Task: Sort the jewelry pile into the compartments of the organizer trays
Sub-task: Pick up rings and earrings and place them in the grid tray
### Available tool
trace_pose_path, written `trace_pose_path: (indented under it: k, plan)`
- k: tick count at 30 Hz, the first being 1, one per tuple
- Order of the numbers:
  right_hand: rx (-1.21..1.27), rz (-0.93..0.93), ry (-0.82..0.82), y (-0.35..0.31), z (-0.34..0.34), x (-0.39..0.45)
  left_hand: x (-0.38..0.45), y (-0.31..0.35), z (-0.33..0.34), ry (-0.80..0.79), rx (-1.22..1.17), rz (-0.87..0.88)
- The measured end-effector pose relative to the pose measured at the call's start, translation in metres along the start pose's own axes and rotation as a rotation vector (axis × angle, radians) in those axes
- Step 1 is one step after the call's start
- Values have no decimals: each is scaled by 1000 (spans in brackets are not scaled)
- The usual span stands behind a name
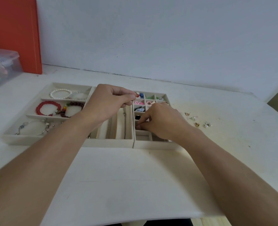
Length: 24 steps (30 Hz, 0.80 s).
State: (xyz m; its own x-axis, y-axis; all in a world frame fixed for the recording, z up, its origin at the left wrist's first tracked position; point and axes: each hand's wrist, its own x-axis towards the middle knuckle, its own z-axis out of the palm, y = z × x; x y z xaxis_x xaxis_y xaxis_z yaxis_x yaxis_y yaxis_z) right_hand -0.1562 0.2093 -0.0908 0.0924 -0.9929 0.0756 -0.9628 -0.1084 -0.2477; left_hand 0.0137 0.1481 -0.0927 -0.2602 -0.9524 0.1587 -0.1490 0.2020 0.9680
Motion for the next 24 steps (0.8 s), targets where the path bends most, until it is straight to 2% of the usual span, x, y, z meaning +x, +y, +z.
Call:
trace_pose_path:
  k: [17,20,22,24]
  plan:
    - [62,54,116,-1,-5,-6,-4,-1,1,-3,6,10]
    - [194,90,235,12,-14,-3,-5,0,2,-8,18,17]
    - [403,88,325,22,-19,-3,-6,0,3,-21,29,17]
    - [607,76,314,25,-22,-5,-7,0,6,-41,31,18]
